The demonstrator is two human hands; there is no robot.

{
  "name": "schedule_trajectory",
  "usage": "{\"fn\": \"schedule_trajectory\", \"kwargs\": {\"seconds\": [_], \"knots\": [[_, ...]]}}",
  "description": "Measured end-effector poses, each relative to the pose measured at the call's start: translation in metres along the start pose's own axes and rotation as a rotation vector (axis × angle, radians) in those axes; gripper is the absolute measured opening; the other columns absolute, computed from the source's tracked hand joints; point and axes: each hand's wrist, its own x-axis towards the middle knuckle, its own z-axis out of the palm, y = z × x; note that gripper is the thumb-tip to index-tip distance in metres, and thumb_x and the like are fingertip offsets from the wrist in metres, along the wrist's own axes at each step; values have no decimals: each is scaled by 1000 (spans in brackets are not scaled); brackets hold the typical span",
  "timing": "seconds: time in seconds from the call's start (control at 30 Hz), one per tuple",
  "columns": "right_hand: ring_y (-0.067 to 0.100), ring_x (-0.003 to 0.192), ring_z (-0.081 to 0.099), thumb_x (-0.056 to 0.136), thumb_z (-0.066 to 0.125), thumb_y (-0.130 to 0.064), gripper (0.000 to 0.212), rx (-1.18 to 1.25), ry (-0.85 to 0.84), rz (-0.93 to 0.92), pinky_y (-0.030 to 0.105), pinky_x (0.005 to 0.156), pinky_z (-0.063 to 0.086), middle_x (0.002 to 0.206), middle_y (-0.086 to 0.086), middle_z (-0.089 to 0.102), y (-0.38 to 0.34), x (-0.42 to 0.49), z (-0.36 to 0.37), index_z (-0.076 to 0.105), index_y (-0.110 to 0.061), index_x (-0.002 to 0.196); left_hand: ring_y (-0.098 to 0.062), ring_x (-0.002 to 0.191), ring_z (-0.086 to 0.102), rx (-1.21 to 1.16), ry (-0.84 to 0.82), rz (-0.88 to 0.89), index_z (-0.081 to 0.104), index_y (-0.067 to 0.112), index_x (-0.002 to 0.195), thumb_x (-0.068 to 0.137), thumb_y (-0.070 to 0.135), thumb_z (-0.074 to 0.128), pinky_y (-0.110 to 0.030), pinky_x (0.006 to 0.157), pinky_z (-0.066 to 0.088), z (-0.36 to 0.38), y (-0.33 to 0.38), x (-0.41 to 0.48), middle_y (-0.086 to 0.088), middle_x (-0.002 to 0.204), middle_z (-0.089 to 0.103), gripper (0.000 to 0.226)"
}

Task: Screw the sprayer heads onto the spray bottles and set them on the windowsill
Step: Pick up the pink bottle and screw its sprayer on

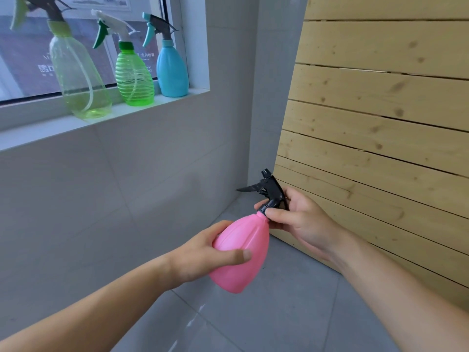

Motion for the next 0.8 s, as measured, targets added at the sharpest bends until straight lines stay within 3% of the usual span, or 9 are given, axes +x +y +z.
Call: {"fn": "schedule_trajectory", "kwargs": {"seconds": [0.17,0.37,0.5,0.6,0.7,0.8], "knots": [[17,92,66,80,65,-5,47,-42,-102,-16,31,80,54,104,8,70,-1,1,-8,52,-1,125,-14,106,74,-25,-22,23,64,36,128,65,50,81,-26,79,59,-1,4,-3,6,117,75,67],[17,91,65,92,58,6,34,-116,-72,-53,29,81,54,103,10,68,1,2,-11,53,0,125,-7,99,74,-12,5,42,65,39,122,61,51,81,-20,74,58,4,8,-2,10,113,75,64],[17,92,65,90,61,5,35,-98,-83,-62,29,82,54,102,9,68,2,3,-12,53,0,124,-12,101,74,-3,12,27,66,37,123,64,47,82,-23,74,60,3,10,0,5,117,74,62],[17,96,64,85,63,0,44,-47,-154,-42,29,86,53,105,8,70,1,1,-16,52,-2,128,-23,106,75,-72,-63,-56,65,33,129,65,48,80,-32,81,60,0,10,-1,-2,120,76,68],[20,98,63,84,60,2,45,39,-212,-36,29,88,53,107,11,68,-3,-1,-16,51,1,128,-22,97,75,-194,-165,-116,64,29,130,63,48,81,-32,80,60,-4,9,-2,-3,112,78,72],[20,96,64,83,59,5,43,110,-232,-57,30,87,53,106,10,67,-7,-1,-15,51,-1,124,-23,92,75,-312,-239,-139,63,25,131,47,58,93,-31,76,61,-4,7,-2,-7,110,79,95]]}}
